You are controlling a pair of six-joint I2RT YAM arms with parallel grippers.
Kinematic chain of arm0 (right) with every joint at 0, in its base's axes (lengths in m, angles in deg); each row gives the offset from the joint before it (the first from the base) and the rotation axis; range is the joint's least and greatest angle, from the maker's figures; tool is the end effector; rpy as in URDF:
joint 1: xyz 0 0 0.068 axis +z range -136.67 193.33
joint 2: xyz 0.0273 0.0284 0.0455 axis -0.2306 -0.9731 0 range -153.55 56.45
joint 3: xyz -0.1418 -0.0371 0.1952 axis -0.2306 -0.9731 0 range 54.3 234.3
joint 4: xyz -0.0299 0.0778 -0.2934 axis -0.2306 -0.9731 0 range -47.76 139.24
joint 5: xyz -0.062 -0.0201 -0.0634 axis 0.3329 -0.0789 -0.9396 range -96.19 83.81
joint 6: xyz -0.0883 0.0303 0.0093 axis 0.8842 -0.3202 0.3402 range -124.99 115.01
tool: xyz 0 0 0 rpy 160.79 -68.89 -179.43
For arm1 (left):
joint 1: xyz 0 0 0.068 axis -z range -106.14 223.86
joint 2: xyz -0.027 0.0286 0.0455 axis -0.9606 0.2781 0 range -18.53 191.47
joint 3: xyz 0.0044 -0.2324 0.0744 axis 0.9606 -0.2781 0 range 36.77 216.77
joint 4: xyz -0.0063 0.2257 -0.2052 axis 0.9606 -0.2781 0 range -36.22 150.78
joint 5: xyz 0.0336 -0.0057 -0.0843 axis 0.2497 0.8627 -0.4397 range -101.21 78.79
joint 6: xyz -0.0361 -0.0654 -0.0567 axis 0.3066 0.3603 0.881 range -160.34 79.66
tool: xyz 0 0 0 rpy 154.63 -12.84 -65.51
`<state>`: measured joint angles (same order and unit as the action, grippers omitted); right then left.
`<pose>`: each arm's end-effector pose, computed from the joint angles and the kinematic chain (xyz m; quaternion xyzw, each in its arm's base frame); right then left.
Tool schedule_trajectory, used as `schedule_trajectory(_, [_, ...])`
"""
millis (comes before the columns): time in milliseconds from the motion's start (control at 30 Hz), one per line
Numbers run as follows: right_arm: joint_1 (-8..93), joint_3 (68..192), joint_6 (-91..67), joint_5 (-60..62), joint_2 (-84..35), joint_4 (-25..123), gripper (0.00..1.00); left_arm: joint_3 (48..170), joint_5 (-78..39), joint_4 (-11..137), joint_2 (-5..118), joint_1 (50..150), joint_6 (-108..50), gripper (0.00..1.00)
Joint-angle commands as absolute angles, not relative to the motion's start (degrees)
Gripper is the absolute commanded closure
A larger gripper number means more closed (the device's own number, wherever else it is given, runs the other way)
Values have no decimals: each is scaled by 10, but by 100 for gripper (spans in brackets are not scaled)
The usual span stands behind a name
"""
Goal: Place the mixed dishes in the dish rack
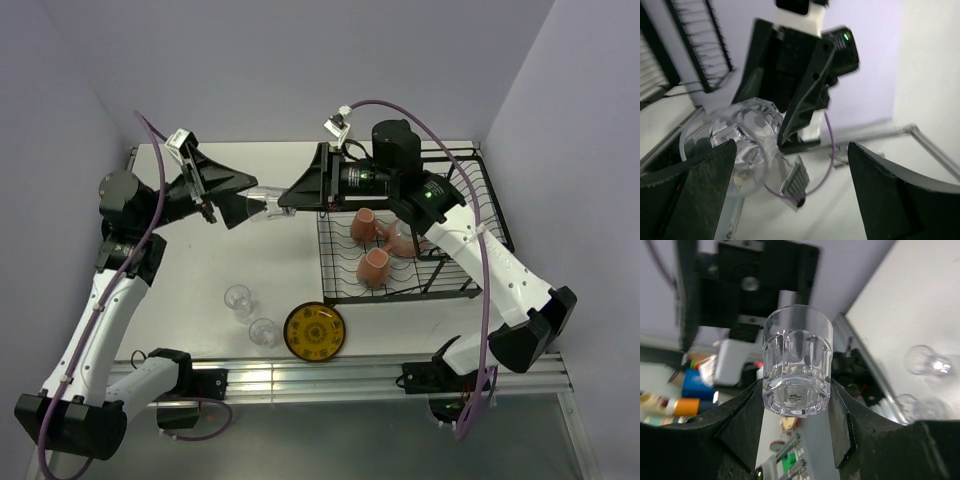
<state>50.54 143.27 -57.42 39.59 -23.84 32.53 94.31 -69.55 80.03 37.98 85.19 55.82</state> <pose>0.2746 0.2848 0.4290 -0.1607 0.7231 0.6342 0.2216 0.2720 -0.1279 0.4151 -0.0413 0.6383 -0.7425 0.1990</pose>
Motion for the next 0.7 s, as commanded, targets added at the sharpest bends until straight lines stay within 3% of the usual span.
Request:
schedule_trajectory(0, [483,1481,-486,308,-242,225,100,1048,-612,435,381,835,367,1])
schedule_trajectory(133, [475,1554,-393,135,-276,27,100,1174,-352,96,404,824,190,1])
schedule_trajectory(200, [475,1586,-360,42,-293,-16,100,1175,-252,38,404,824,174,1])
schedule_trajectory(400, [475,1650,-300,-119,-393,-145,100,1091,-182,-30,397,824,119,10])
schedule_trajectory(667, [476,1673,-285,-145,-478,-170,100,1037,-145,-50,403,830,58,23])
